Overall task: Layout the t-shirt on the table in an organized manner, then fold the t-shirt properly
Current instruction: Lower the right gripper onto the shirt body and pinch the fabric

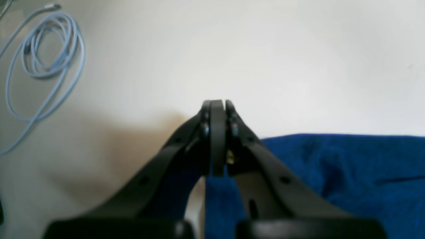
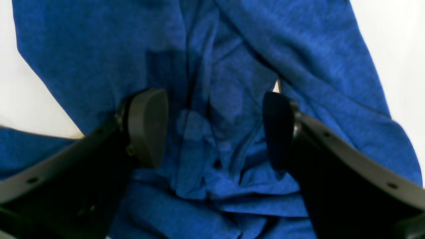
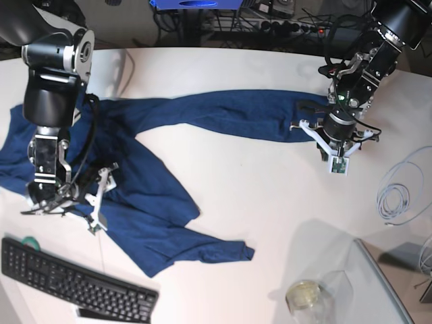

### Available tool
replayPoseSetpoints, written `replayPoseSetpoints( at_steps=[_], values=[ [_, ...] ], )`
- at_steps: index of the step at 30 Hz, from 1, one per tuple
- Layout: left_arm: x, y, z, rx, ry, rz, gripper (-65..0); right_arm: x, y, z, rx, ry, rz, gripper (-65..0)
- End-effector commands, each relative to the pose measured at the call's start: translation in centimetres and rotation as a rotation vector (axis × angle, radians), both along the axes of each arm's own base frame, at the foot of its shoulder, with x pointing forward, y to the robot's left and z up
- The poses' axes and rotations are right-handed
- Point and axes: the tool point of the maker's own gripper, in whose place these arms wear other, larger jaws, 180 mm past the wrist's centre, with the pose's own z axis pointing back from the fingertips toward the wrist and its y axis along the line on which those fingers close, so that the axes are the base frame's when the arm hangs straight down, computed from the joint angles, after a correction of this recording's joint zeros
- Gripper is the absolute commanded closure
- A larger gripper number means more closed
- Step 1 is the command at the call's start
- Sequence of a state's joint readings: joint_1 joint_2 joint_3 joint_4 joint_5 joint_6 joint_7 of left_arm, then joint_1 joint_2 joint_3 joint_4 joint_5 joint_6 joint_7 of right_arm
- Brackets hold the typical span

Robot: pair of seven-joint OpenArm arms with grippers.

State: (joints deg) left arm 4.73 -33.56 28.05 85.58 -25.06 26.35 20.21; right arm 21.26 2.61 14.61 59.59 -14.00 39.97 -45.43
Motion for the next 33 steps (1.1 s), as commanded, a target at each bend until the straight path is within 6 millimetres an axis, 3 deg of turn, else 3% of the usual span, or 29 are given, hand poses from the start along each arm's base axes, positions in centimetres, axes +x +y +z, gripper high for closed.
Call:
replayPoseSetpoints(
  at_steps=[1, 9, 10, 14, 18, 21, 33],
  values=[
    [1.0, 0.6, 1.2, 0.020, -0.045, -0.002, 0.0, 2.1, 0.2, 1.9, 0.008, -0.062, 0.003, -40.5],
    [0.9, 0.9, 0.9, 0.025, -0.039, 0.003, 0.0, 2.3, 3.0, 0.1, 0.096, -0.021, 0.022, -39.0],
    [0.9, 0.9, 0.9, 0.025, -0.039, 0.003, 0.0, 2.4, 3.1, 0.0, 0.102, -0.020, 0.024, -35.7],
    [0.9, 1.0, 1.0, 0.028, -0.039, 0.003, 0.0, 2.4, 2.9, -0.3, 0.103, -0.004, 0.022, -12.5],
    [0.9, 1.0, 1.0, 0.028, -0.039, 0.003, 0.0, 2.3, 2.8, -0.3, 0.094, 0.005, 0.022, -7.4],
    [1.1, 1.0, 1.1, 0.028, -0.042, 0.003, 0.0, 2.4, 2.2, 0.5, 0.063, 0.004, 0.020, 0.0],
    [1.3, 1.1, 1.1, 0.031, -0.046, 0.005, 0.0, 1.8, -0.3, 5.4, -0.094, -0.069, -0.018, -0.8]
  ],
)
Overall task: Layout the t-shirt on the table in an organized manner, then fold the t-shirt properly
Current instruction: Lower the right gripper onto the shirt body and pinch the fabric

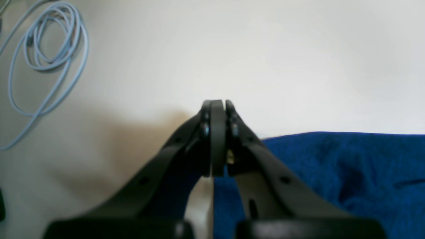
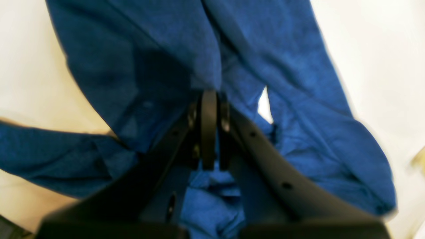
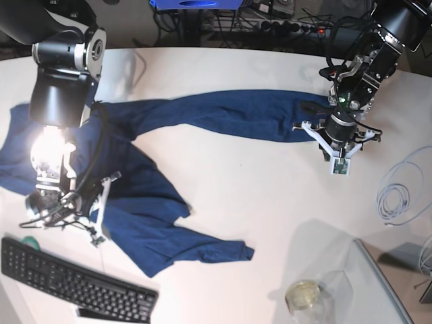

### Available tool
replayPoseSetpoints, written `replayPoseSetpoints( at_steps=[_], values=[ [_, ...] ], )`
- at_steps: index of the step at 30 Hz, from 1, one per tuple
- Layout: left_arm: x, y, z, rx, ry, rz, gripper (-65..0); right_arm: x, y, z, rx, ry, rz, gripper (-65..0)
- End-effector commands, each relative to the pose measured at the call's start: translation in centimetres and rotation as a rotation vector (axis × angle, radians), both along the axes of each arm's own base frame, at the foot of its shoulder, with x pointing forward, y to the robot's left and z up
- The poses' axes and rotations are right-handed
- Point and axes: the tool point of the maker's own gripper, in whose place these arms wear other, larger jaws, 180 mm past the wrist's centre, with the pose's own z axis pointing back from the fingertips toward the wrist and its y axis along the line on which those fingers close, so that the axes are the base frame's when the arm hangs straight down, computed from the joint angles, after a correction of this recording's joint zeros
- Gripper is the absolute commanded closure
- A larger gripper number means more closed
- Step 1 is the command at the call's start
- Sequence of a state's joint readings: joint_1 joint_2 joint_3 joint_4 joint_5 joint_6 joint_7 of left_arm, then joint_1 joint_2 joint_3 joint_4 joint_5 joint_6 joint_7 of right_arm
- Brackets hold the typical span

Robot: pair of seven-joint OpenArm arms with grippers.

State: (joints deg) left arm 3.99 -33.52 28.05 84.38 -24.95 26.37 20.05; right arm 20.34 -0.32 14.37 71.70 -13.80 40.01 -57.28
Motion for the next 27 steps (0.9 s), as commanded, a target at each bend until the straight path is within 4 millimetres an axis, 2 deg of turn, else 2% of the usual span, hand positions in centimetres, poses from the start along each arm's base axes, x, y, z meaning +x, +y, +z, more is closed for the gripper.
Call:
replayPoseSetpoints(
  at_steps=[1, 5, 9, 13, 16, 18, 21, 24, 26, 27],
  values=[
    [1.0, 0.7, 1.1, 0.022, -0.042, -0.001, 0.0, 1.3, 0.0, 2.0, -0.009, -0.057, -0.002, -0.8],
    [1.2, 1.2, 1.0, 0.030, -0.040, 0.009, 0.0, -1.2, 3.5, 2.2, -0.056, -0.031, 0.084, -0.8],
    [1.4, 1.2, 1.1, 0.030, -0.045, 0.009, 0.0, -4.2, 8.3, 2.7, -0.076, -0.047, 0.214, -0.8],
    [2.0, 1.2, 1.5, 0.026, -0.057, 0.012, 0.0, -7.6, 11.7, 1.9, -0.092, -0.018, 0.342, -0.8],
    [2.1, 1.1, 1.6, 0.024, -0.060, 0.013, 0.0, -10.2, 14.8, 0.7, -0.009, 0.024, 0.432, -0.8],
    [2.6, 0.4, 1.7, 0.010, -0.072, 0.011, 0.0, -11.8, 16.3, 0.0, 0.054, 0.057, 0.470, -0.8],
    [2.9, -0.1, 1.8, 0.001, -0.077, 0.009, 0.0, -13.0, 16.6, -1.2, 0.103, 0.106, 0.484, -1.5],
    [2.9, -0.1, 1.8, 0.000, -0.077, 0.008, 0.0, -13.6, 15.5, -2.1, 0.085, 0.156, 0.462, -2.7],
    [2.8, 0.0, 1.8, 0.000, -0.076, 0.011, 0.0, -13.6, 14.3, -2.2, 0.070, 0.176, 0.427, -8.7],
    [2.6, 0.1, 1.7, 0.004, -0.073, 0.011, 0.0, -13.5, 13.5, -2.2, 0.056, 0.184, 0.409, -13.7]
  ],
)
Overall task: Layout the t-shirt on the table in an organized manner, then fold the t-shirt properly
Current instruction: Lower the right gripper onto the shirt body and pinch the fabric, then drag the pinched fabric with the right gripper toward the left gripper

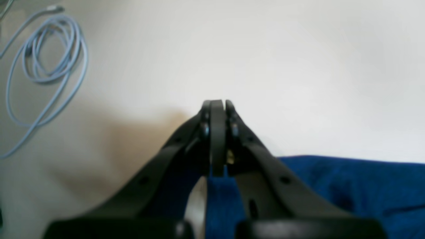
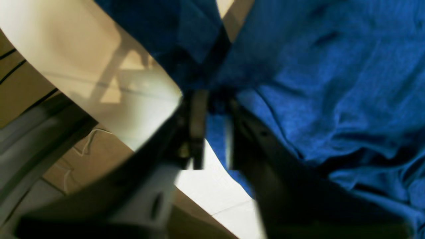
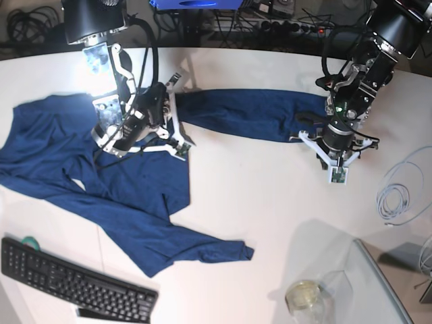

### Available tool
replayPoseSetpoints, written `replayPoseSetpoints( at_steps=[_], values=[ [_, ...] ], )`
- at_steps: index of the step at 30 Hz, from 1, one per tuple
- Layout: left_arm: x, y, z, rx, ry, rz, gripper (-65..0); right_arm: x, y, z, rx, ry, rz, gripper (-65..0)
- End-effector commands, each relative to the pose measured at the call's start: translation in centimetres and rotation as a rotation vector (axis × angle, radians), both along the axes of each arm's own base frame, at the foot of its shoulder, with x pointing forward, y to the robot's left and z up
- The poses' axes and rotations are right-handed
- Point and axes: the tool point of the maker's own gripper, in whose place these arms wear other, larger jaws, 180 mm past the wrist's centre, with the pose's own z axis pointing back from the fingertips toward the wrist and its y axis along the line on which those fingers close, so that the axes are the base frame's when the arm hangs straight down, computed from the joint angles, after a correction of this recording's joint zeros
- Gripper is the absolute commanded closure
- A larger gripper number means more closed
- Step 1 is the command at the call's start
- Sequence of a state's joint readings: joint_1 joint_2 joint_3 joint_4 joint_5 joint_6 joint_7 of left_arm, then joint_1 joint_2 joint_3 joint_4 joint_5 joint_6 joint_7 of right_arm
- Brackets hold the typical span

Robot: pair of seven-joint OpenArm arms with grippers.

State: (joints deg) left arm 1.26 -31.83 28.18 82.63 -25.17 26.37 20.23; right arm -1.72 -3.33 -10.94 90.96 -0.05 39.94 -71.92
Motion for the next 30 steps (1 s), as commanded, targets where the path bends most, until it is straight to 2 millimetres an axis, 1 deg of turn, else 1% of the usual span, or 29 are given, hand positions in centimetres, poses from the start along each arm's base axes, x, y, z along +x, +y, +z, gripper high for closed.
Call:
replayPoseSetpoints(
  at_steps=[1, 3, 5, 6, 7, 9, 11, 12, 14, 15, 17, 19, 21, 24, 28, 30],
  values=[
    [1.0, 0.8, 1.4, 0.026, -0.051, -0.006, 0.0, 1.6, -0.7, 1.4, -0.002, -0.056, -0.014, -19.5],
    [0.7, 1.1, 1.2, 0.033, -0.040, -0.003, 0.0, 2.2, -1.4, 2.7, -0.011, -0.104, -0.021, -30.6],
    [-0.1, 2.4, 0.6, 0.062, -0.013, 0.004, 0.0, 3.0, -1.5, 3.9, -0.007, -0.152, -0.024, -38.1],
    [-0.4, 2.8, 0.4, 0.072, -0.005, 0.005, 0.0, 3.4, -1.5, 4.3, -0.002, -0.171, -0.027, -39.9],
    [-0.6, 3.0, 0.2, 0.077, 0.002, 0.006, 0.0, 4.1, -1.7, 4.7, 0.005, -0.189, -0.044, -40.1],
    [-0.7, 3.2, 0.2, 0.082, 0.004, 0.007, 0.0, 6.1, -2.3, 5.4, 0.049, -0.229, -0.109, -40.1],
    [-1.4, 3.3, 0.0, 0.082, 0.015, 0.003, 0.0, 8.1, -2.0, 5.2, 0.122, -0.246, -0.170, -40.1],
    [-1.4, 2.9, 0.1, 0.071, 0.010, -0.002, 0.0, 9.1, -2.4, 4.9, 0.152, -0.243, -0.212, -40.1],
    [-1.1, 1.3, 0.7, 0.043, -0.011, -0.028, 0.0, 10.3, -3.2, 3.9, 0.183, -0.216, -0.275, -40.1],
    [-0.8, 0.1, 1.1, 0.016, -0.026, -0.035, 0.0, 11.1, -3.6, 3.6, 0.194, -0.203, -0.301, -40.1],
    [-0.3, -1.5, 1.6, -0.024, -0.052, -0.038, 0.0, 11.8, -3.9, 2.5, 0.218, -0.160, -0.340, -40.1],
    [0.4, -2.4, 2.0, -0.042, -0.068, -0.041, 0.0, 12.5, -4.0, 1.5, 0.260, -0.133, -0.380, -40.1],
    [0.2, -2.1, 1.6, -0.036, -0.049, -0.036, 0.0, 12.9, -3.8, 0.6, 0.301, -0.104, -0.417, -40.1],
    [-0.3, -1.4, 0.7, -0.028, 0.005, -0.010, 0.0, 13.4, -3.0, -0.3, 0.350, -0.062, -0.444, -40.1],
    [-0.6, -0.8, 0.5, -0.014, 0.017, -0.008, 0.0, 14.1, -1.7, -1.1, 0.402, -0.032, -0.452, -40.1],
    [-0.7, -0.2, 0.6, 0.001, 0.020, -0.009, 0.0, 14.2, -1.2, -1.4, 0.418, -0.020, -0.453, -40.1]
  ],
)
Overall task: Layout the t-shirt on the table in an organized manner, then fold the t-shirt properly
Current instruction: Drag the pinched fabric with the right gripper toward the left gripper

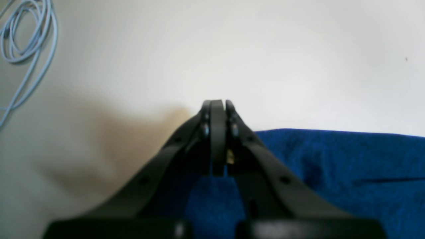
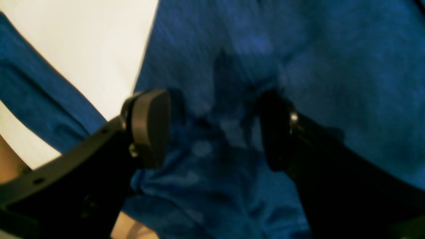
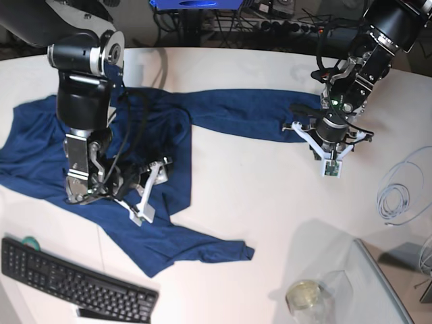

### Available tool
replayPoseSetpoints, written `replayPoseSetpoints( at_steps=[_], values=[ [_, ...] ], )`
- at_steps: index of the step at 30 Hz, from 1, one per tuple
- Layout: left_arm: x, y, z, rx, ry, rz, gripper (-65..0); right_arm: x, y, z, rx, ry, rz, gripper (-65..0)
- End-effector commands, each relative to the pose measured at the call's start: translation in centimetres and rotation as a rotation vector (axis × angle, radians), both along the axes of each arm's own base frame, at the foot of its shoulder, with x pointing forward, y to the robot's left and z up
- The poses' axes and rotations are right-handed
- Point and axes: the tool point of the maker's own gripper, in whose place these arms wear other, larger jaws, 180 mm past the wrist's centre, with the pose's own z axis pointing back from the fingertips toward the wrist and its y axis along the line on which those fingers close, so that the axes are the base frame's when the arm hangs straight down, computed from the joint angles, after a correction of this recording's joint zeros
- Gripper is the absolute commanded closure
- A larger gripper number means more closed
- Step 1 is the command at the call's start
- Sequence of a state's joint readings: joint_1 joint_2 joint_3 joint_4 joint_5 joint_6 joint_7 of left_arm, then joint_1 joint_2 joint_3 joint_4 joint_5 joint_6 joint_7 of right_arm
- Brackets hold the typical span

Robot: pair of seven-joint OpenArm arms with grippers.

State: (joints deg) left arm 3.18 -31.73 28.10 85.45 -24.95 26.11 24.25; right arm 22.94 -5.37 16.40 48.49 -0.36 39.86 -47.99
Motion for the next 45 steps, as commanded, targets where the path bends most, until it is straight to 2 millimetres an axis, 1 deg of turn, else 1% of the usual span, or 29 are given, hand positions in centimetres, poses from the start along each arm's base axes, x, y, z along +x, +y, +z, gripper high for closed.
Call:
replayPoseSetpoints(
  at_steps=[1, 4, 7, 8, 9, 11, 12, 14, 16, 22, 27, 29, 33, 36, 37, 38, 39, 42, 43, 45],
  values=[
    [0.6, 1.0, 1.1, 0.028, -0.038, 0.000, 0.0, 2.1, 0.4, 1.6, 0.026, -0.059, -0.010, -39.3],
    [0.4, 1.1, 1.0, 0.030, -0.034, 0.001, 0.0, 2.1, 0.3, 1.4, 0.029, -0.061, -0.015, -36.3],
    [0.3, 1.1, 0.8, 0.031, -0.030, 0.001, 0.0, 1.9, -0.1, 1.4, 0.014, -0.046, -0.009, -36.0],
    [0.3, 1.1, 0.8, 0.031, -0.030, 0.001, 0.0, 2.0, -0.7, 1.6, 0.000, -0.056, -0.014, -36.0],
    [0.3, 1.2, 0.8, 0.033, -0.027, 0.003, 0.0, 2.5, -1.9, 2.2, -0.016, -0.081, -0.037, -36.0],
    [0.1, 1.5, 0.5, 0.039, -0.019, 0.008, 0.0, 2.4, -3.7, 2.9, -0.035, -0.098, -0.088, -36.3],
    [0.1, 1.7, 0.4, 0.042, -0.016, 0.011, 0.0, 2.6, -4.3, 3.4, -0.044, -0.107, -0.105, -36.5],
    [0.1, 1.9, 0.2, 0.046, -0.012, 0.015, 0.0, 2.3, -4.9, 3.2, -0.055, -0.094, -0.109, -36.5],
    [0.0, 2.0, 0.1, 0.048, -0.009, 0.017, 0.0, 2.2, -4.8, 3.0, -0.051, -0.092, -0.110, -36.5],
    [0.3, 1.9, 0.2, 0.045, -0.015, 0.018, 0.0, 1.6, -3.5, 1.4, -0.001, -0.053, -0.129, -36.5],
    [0.3, 1.9, 0.3, 0.047, -0.015, 0.017, 0.0, 1.8, -3.1, 1.3, 0.008, -0.056, -0.135, -36.5],
    [0.2, 1.9, 0.2, 0.047, -0.013, 0.017, 0.0, 2.4, -3.0, 1.7, 0.016, -0.077, -0.141, -36.5],
    [0.1, 2.0, 0.1, 0.048, -0.010, 0.017, 0.0, 2.1, -2.3, 0.5, 0.036, -0.022, -0.164, -36.3],
    [0.1, 2.0, 0.1, 0.048, -0.010, 0.017, 0.0, 2.4, -2.1, 0.5, 0.048, -0.035, -0.173, -36.2],
    [0.1, 2.0, 0.1, 0.048, -0.010, 0.017, 0.0, 2.4, -2.1, 0.5, 0.049, -0.037, -0.176, -35.3],
    [0.1, 2.0, 0.1, 0.048, -0.010, 0.017, 0.0, 2.4, -2.1, 0.5, 0.050, -0.038, -0.177, -32.1],
    [0.1, 2.0, 0.1, 0.048, -0.010, 0.017, 0.0, 2.5, -2.1, 0.5, 0.051, -0.040, -0.177, -26.7],
    [0.2, 2.0, 0.2, 0.048, -0.012, 0.017, 0.0, 2.6, -2.1, 0.7, 0.048, -0.043, -0.176, -3.0],
    [0.2, 2.0, 0.2, 0.048, -0.012, 0.017, 0.0, 2.6, -2.2, 0.6, 0.046, -0.042, -0.175, 0.0],
    [0.2, 2.0, 0.2, 0.048, -0.013, 0.017, 0.0, 2.4, -2.2, 0.6, 0.041, -0.031, -0.171, -1.1]
  ],
)
